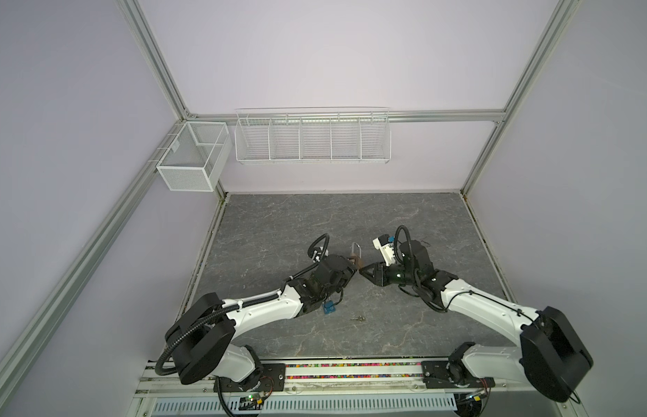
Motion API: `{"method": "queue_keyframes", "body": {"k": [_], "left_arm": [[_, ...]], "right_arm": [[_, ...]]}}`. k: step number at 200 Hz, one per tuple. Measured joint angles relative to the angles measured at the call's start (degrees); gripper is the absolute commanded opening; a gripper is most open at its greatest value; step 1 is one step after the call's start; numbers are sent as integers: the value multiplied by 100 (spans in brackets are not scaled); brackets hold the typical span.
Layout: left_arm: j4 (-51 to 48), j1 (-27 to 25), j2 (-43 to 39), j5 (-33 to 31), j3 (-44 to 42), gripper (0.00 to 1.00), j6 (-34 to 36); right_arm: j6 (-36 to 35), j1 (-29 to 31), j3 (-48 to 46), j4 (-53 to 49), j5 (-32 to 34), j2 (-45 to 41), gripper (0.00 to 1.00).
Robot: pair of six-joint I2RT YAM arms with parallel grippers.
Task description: Unlock with the key
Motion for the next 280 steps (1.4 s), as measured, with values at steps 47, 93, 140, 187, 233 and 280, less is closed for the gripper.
{"method": "queue_keyframes", "body": {"k": [47, 93, 140, 187, 233, 280], "left_arm": [[236, 0, -98, -9, 0, 0, -7], [-315, 177, -74, 144, 125, 13, 372], [-3370, 1165, 1550, 835, 3045, 51, 3283], [-5473, 1180, 3322, 883, 5285, 53, 5309], [-5810, 1215, 3152, 964, 4833, 60, 5532], [-5696, 1399, 2531, 1012, 4282, 63, 5532]], "right_arm": [[-35, 26, 2, -76, 44, 81, 21], [7, 11, -92, -234, 389, -85, 34], [487, -632, -1174, -774, 1045, -1587, 77], [776, -1005, -1220, -562, 656, -461, 70], [1191, -901, -922, 444, -87, 970, 69], [1388, -885, -538, 697, -101, 1556, 69]]}}
